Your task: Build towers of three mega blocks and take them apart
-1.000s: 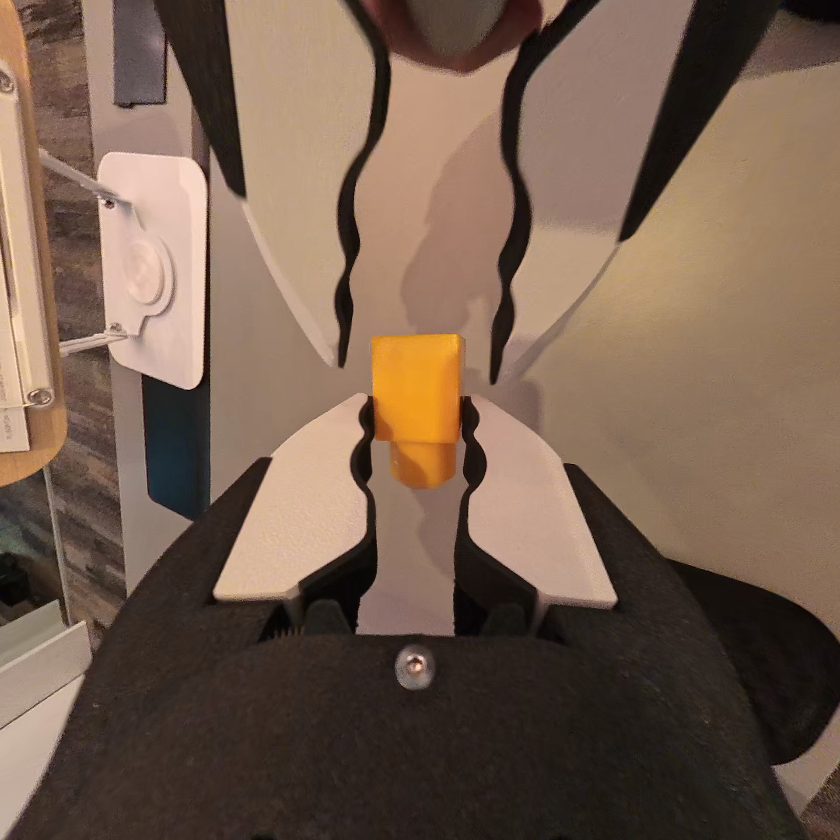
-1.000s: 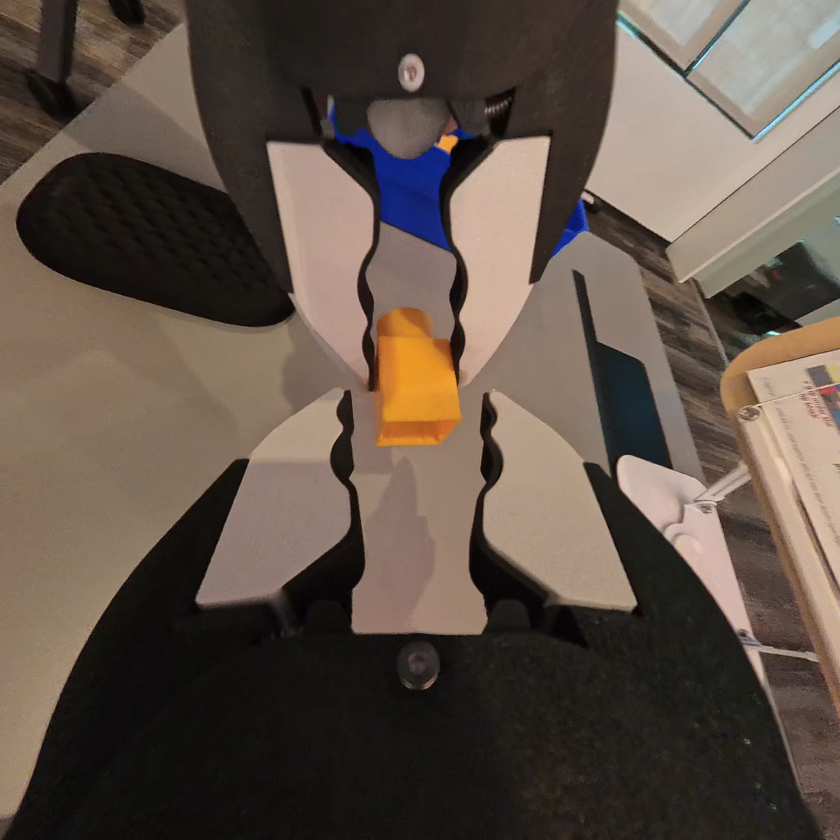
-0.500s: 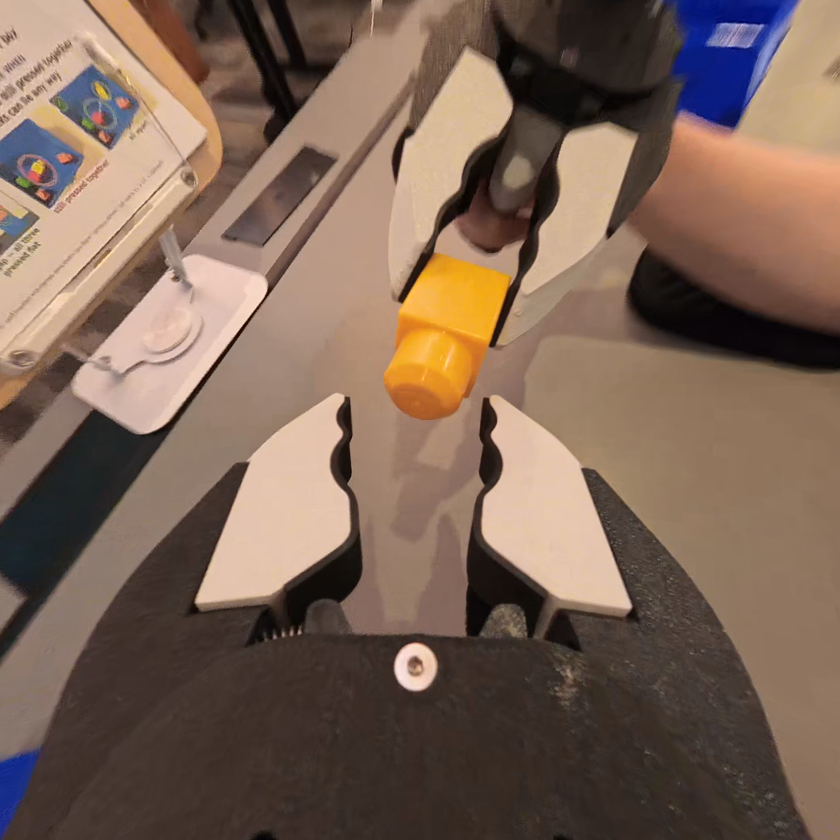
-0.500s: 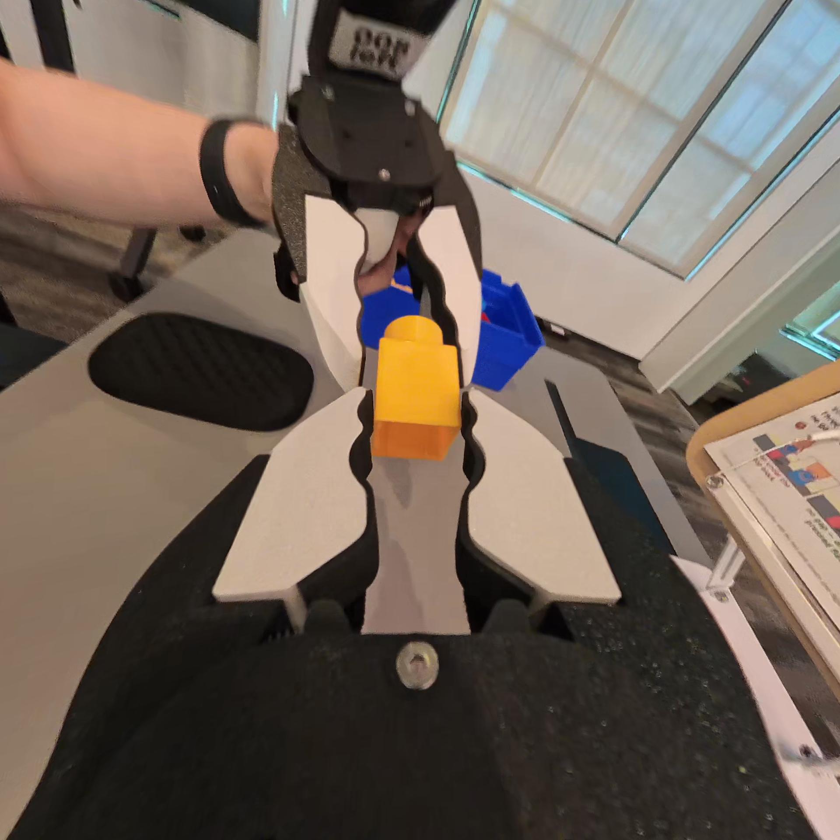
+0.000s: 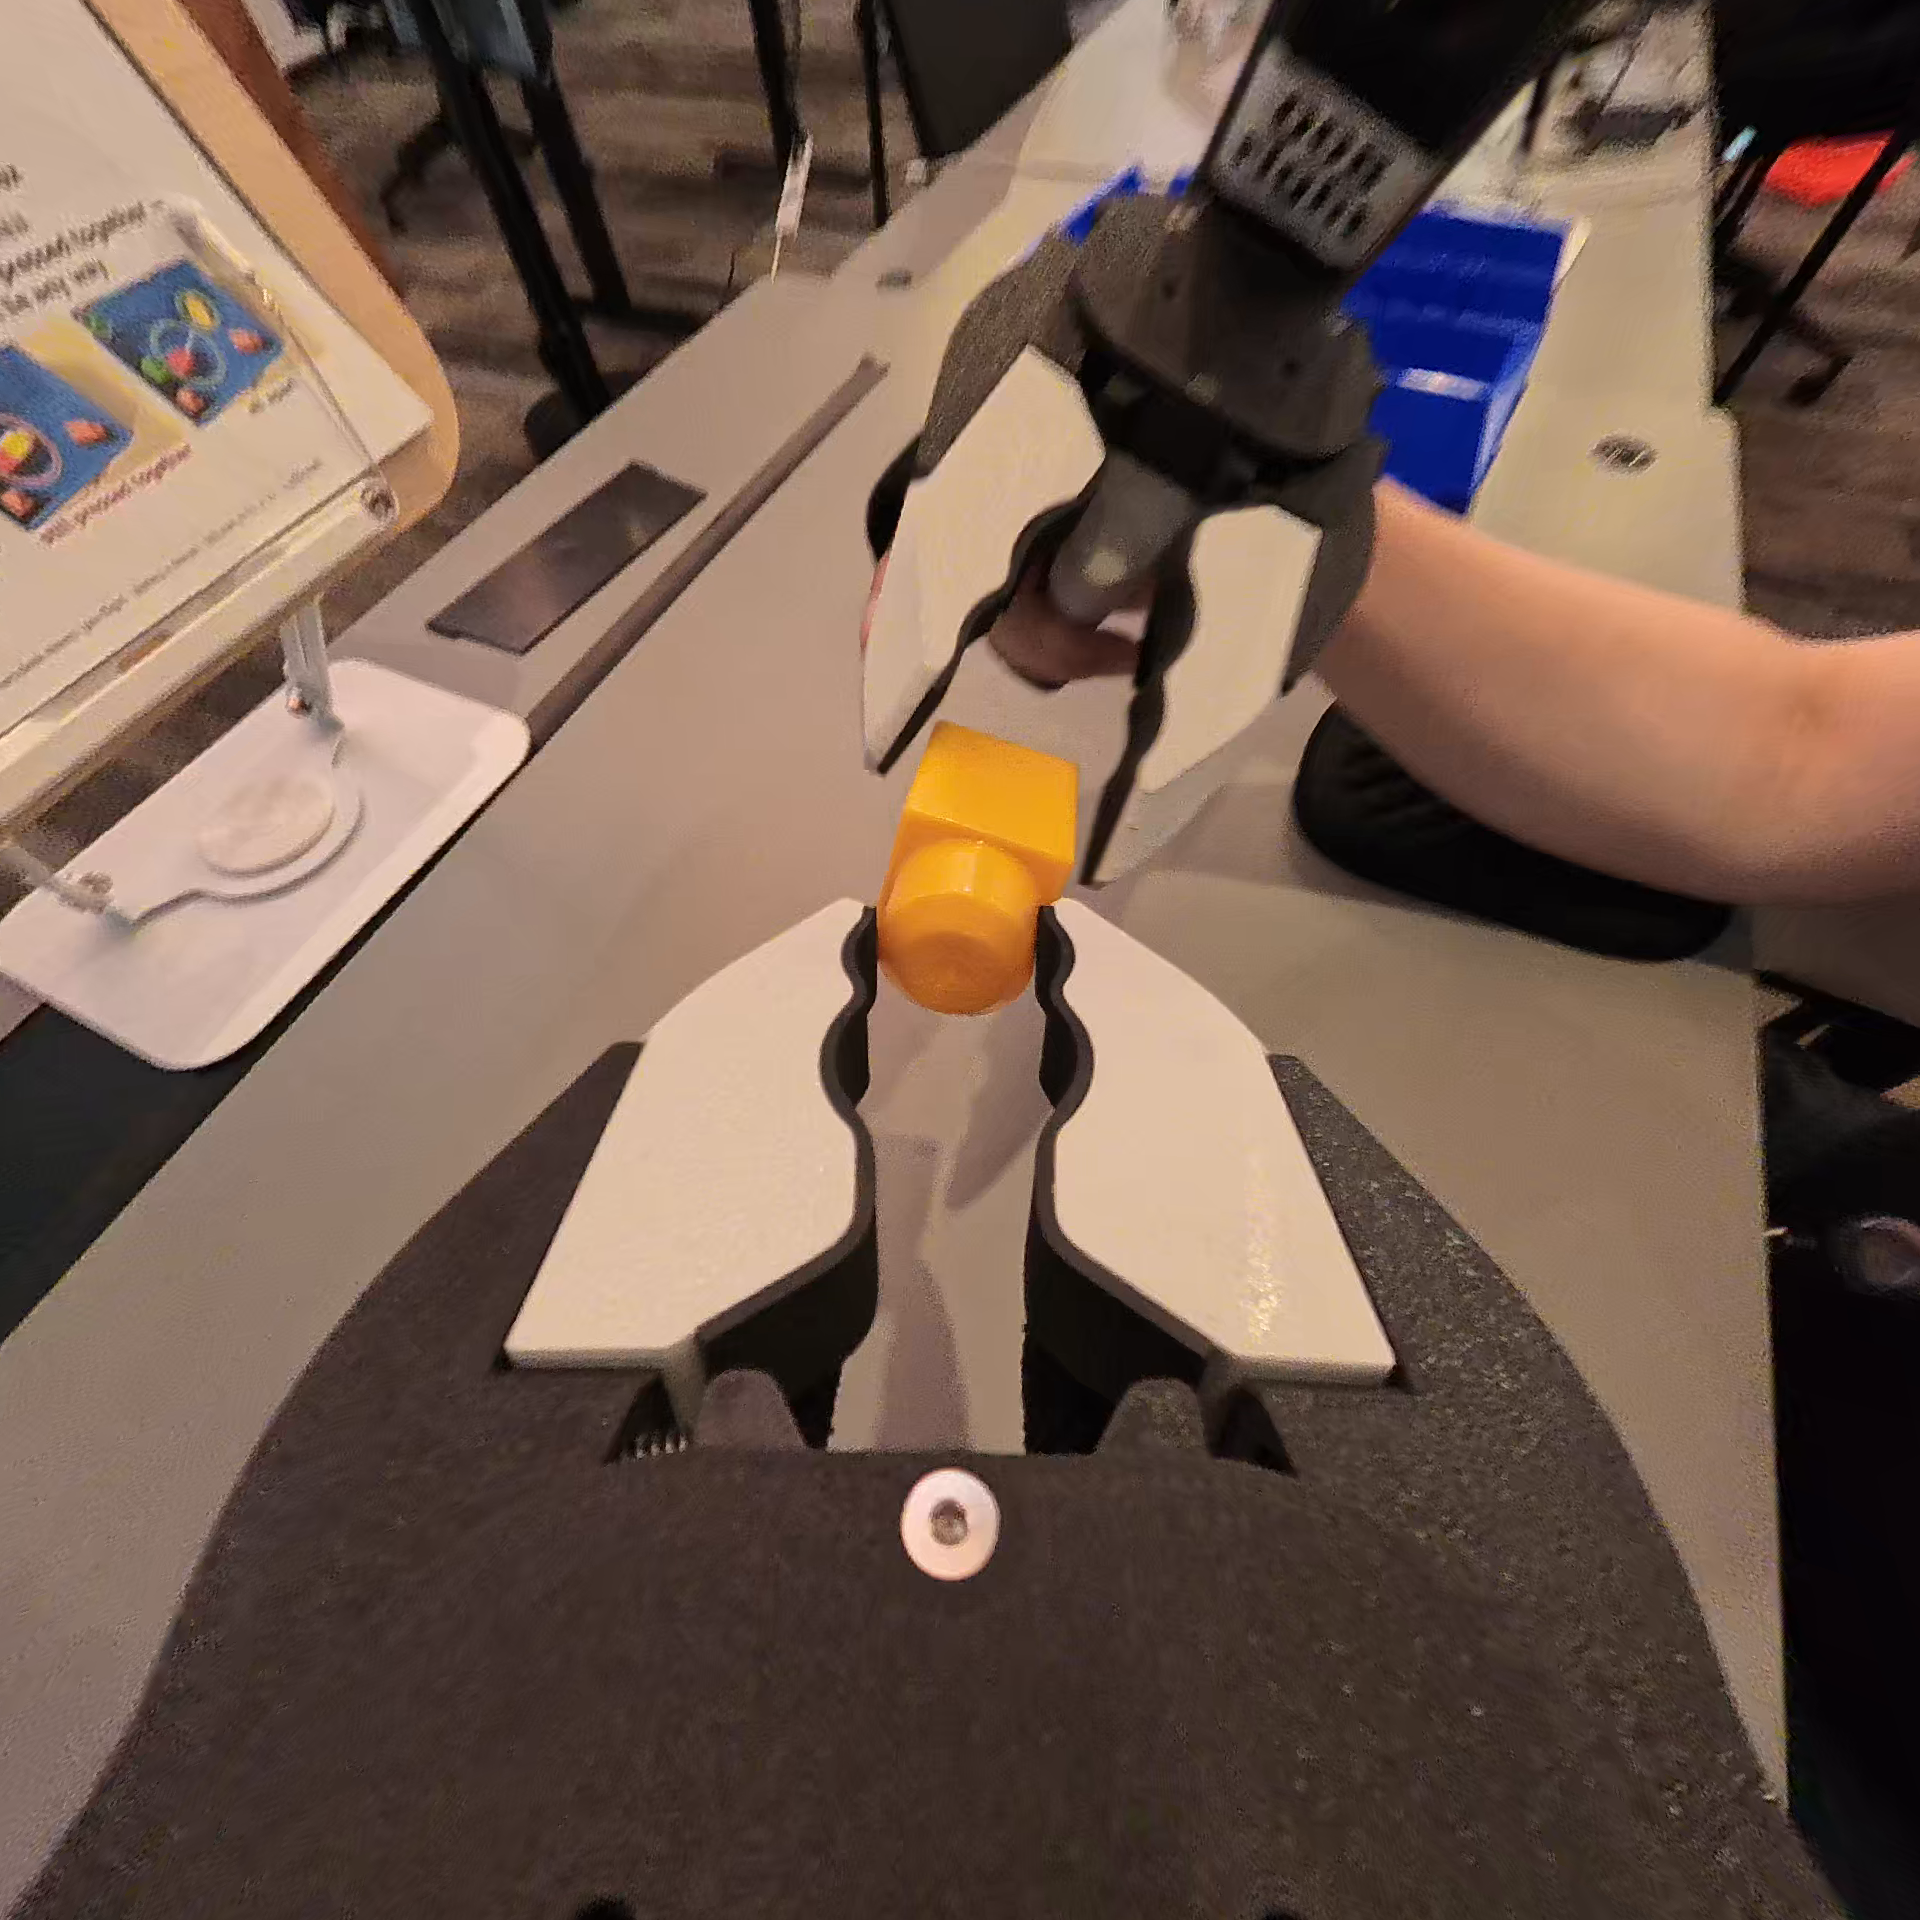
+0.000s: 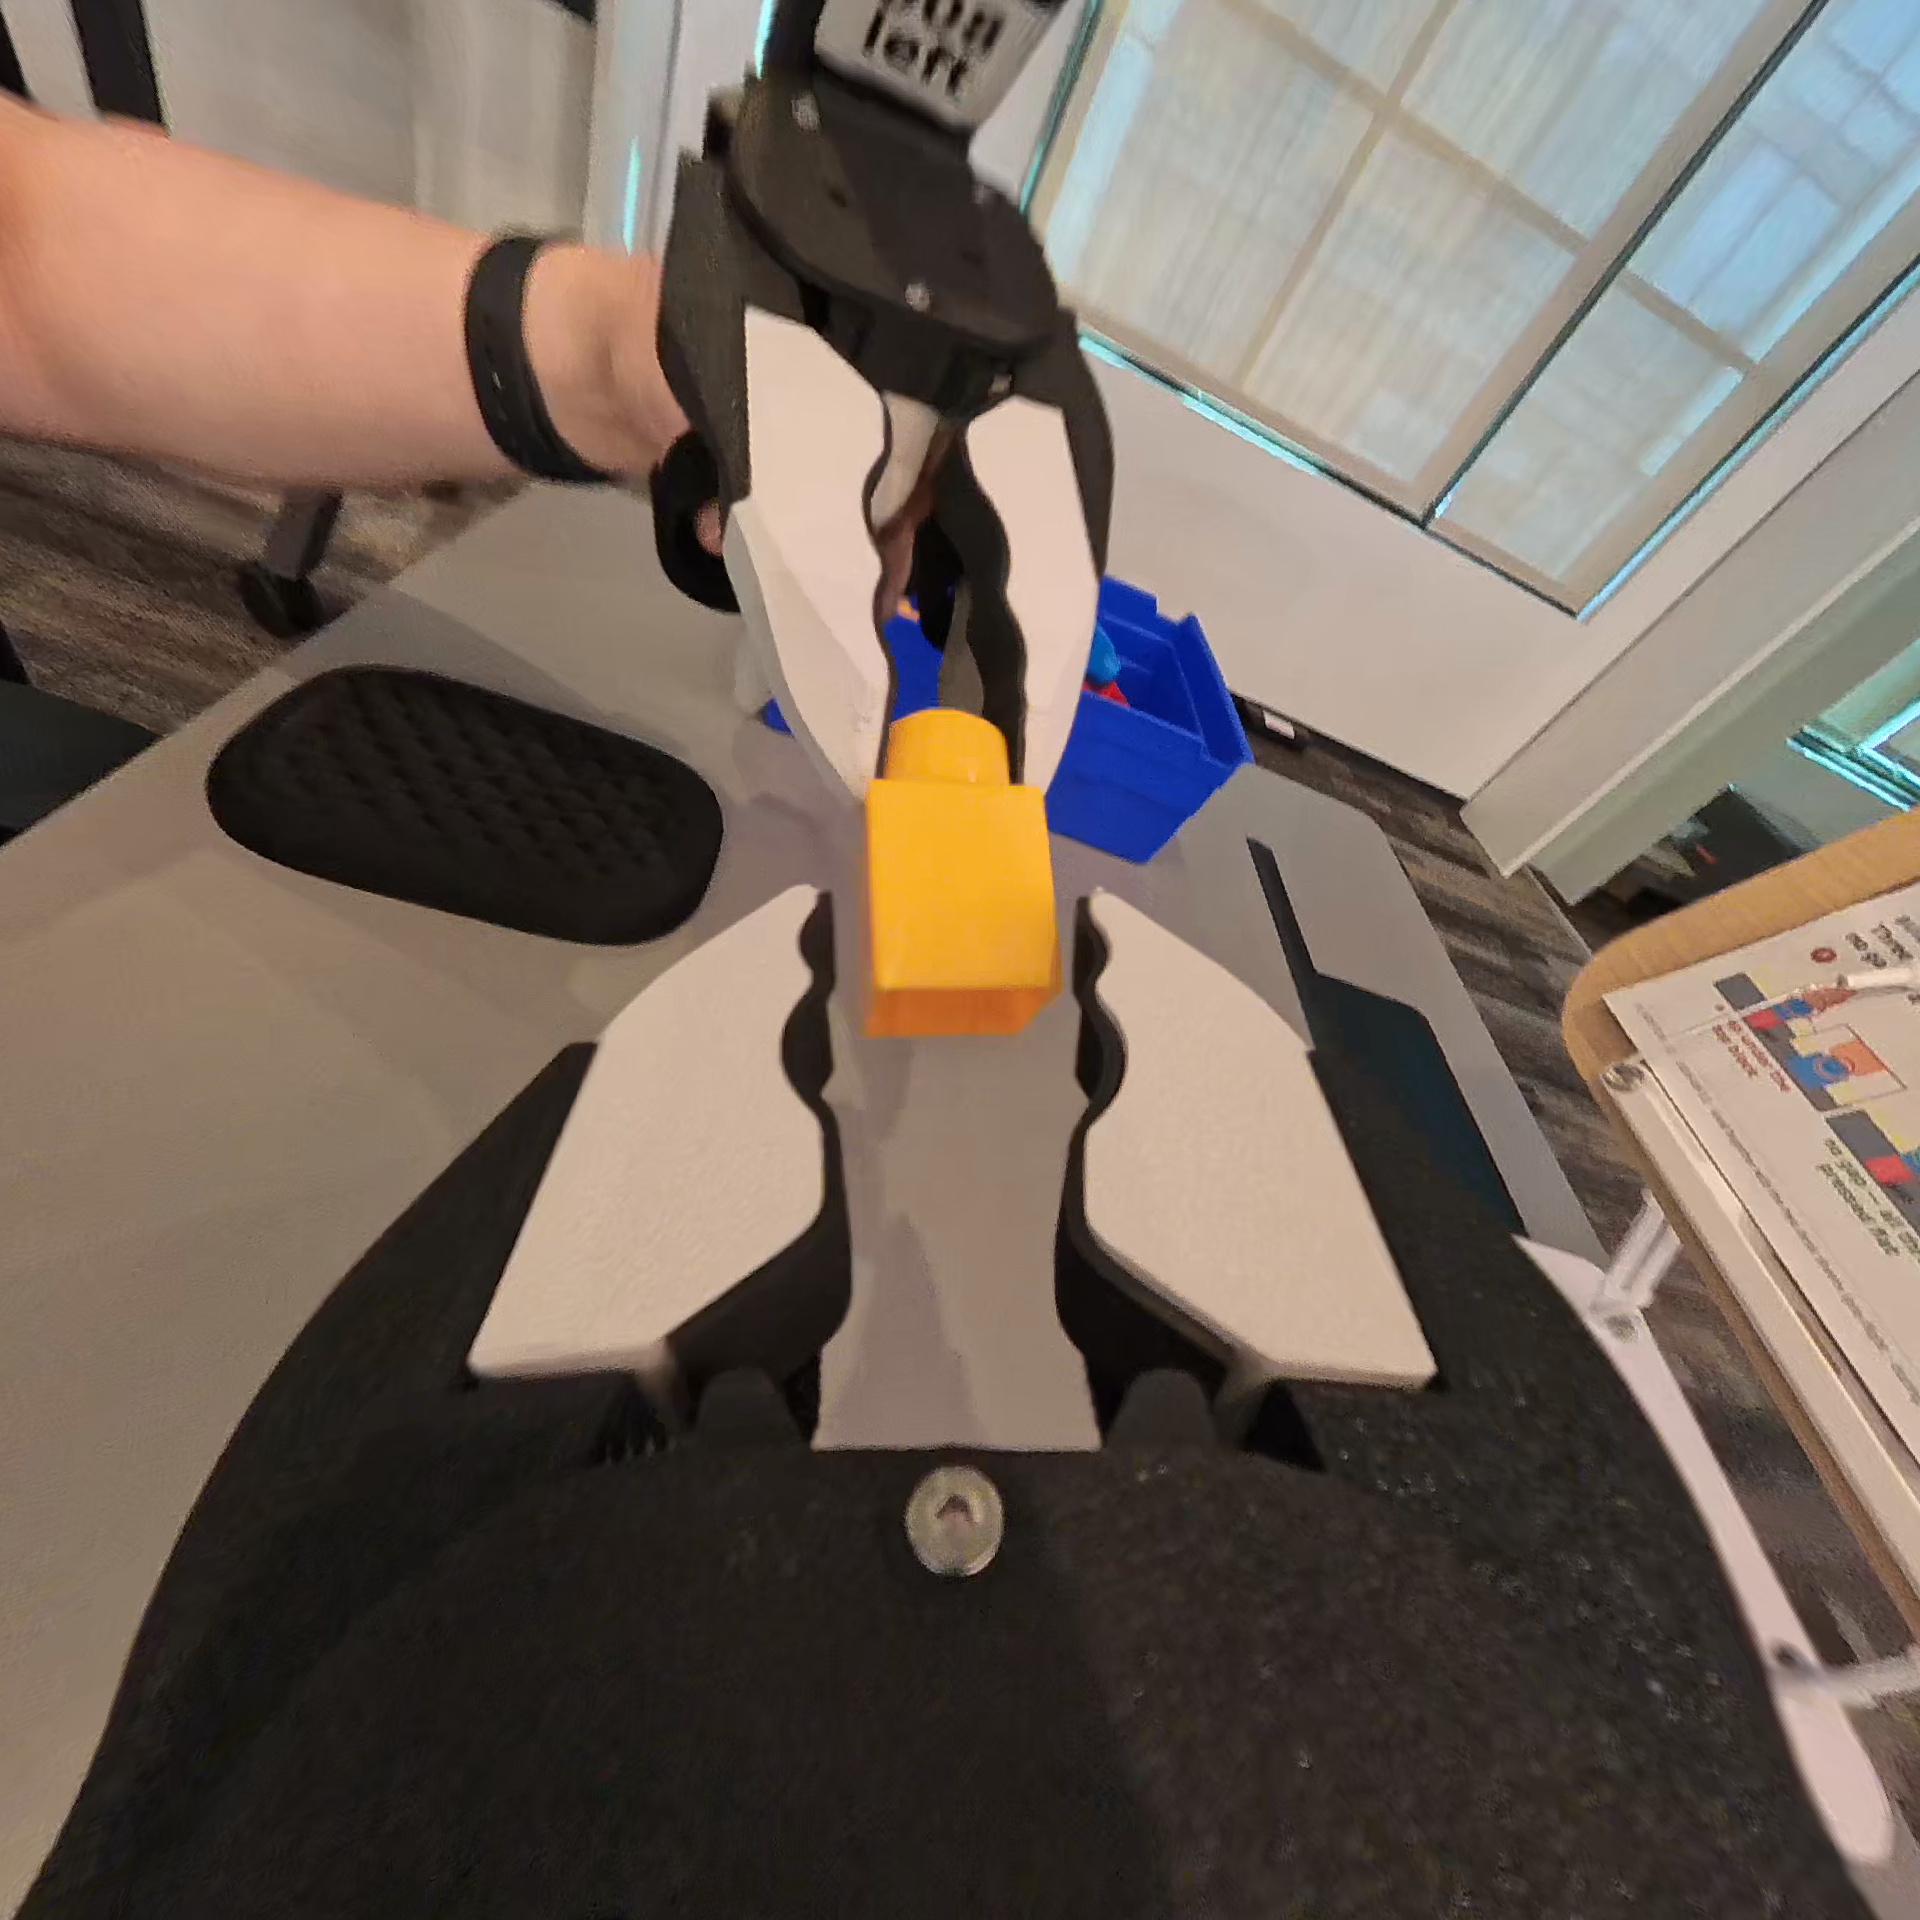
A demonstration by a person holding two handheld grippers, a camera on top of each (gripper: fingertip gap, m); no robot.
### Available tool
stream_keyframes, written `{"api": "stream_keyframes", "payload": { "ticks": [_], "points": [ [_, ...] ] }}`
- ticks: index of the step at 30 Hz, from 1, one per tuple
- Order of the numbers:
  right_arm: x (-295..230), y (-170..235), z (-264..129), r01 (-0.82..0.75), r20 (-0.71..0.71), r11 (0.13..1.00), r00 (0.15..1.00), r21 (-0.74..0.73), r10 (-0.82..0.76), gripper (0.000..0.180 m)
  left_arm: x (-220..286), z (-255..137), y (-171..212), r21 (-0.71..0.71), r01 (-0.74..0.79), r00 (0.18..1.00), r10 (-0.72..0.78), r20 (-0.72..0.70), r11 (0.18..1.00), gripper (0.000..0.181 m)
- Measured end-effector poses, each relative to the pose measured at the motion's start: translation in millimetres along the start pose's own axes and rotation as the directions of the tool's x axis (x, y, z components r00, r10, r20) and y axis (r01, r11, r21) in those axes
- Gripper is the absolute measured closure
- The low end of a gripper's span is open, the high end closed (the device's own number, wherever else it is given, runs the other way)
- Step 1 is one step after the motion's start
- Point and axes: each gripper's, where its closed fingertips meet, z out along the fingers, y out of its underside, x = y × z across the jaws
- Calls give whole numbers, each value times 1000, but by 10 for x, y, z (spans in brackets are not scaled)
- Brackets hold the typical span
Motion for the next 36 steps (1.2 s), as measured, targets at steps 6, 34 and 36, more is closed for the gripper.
{"api": "stream_keyframes", "payload": {
  "ticks": [6,34,36],
  "points": [
    [-15,150,119,132,-56,948,986,-289,-154,123,-69,61,139,-258,-45,998,57,40,965,152],
    [4,1818,-109,-308,-41,851,946,-425,322,143,-174,-399,508,-175,56,980,-21,196,983,142],
    [4,1884,-143,-292,-52,852,953,-436,300,143,-180,-424,482,-156,58,978,-25,205,986,141]
  ]
}}
